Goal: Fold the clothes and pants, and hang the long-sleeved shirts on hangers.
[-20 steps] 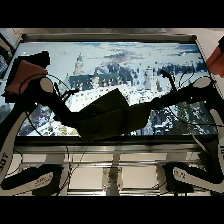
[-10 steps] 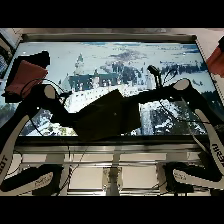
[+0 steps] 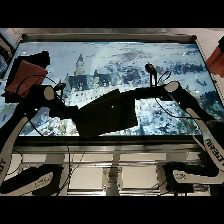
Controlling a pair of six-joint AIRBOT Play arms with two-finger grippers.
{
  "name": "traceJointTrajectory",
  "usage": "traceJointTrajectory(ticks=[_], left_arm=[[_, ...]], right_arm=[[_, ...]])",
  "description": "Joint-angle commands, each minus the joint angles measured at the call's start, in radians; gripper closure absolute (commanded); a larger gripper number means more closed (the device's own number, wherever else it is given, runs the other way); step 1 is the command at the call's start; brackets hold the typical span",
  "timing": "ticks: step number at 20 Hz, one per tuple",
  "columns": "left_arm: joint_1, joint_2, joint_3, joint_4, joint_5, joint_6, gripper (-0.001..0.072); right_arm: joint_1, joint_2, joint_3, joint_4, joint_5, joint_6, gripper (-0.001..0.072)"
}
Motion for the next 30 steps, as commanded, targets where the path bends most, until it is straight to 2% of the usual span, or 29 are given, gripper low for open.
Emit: traceJointTrajectory(ticks=[1, 8, 12, 13, 15, 16, 17, 18, 19, 20, 24, 28, 29, 30], left_arm=[[0.000, 0.001, -0.032, 0.166, 0.047, -0.029, 0.0674], [0.000, 0.000, -0.153, 0.167, 0.305, -0.029, 0.0674], [0.000, 0.001, -0.161, 0.168, 0.363, -0.025, 0.0672], [0.000, 0.001, -0.161, 0.169, 0.372, -0.025, 0.0672], [0.000, 0.001, -0.161, 0.170, 0.387, -0.024, 0.0661], [0.000, 0.002, -0.161, 0.171, 0.391, -0.024, 0.0661], [0.000, 0.003, -0.161, 0.171, 0.391, -0.024, 0.0618], [0.000, 0.005, -0.161, 0.171, 0.391, -0.024, 0.0449], [0.000, 0.013, -0.161, 0.171, 0.392, -0.024, 0.0303], [0.000, 0.025, -0.161, 0.170, 0.395, -0.016, 0.0288], [0.000, 0.105, -0.161, 0.203, 0.397, 0.017, 0.0274], [0.000, 0.226, -0.161, 0.276, 0.387, 0.016, 0.0271], [0.000, 0.260, -0.161, 0.303, 0.376, 0.016, 0.0218], [0.001, 0.293, -0.161, 0.328, 0.359, 0.016, 0.0115]], right_arm=[[0.034, -0.060, 0.000, 0.003, -0.055, 0.006, 0.0688], [0.061, -0.071, 0.001, 0.002, -0.130, 0.010, 0.0688], [0.062, -0.079, 0.001, 0.003, -0.134, 0.015, 0.0679], [0.061, -0.080, 0.001, 0.002, -0.125, 0.015, 0.0664], [0.061, -0.080, 0.001, -0.003, -0.092, 0.015, 0.0528], [0.061, -0.080, 0.004, -0.010, -0.074, 0.015, 0.0500], [0.061, -0.080, 0.012, -0.016, -0.051, 0.015, 0.0480], [0.059, -0.080, 0.030, -0.031, -0.018, 0.015, 0.0318], [0.058, -0.080, 0.057, -0.056, 0.023, 0.014, 0.0198], [0.056, -0.080, 0.097, -0.086, 0.080, 0.016, 0.0152], [0.044, -0.080, 0.236, -0.117, 0.277, 0.054, 0.0151], [0.044, -0.091, 0.253, -0.135, 0.375, 0.102, 0.0152], [0.044, -0.104, 0.253, -0.141, 0.404, 0.114, 0.0151], [0.044, -0.123, 0.253, -0.140, 0.437, 0.118, 0.0151]])
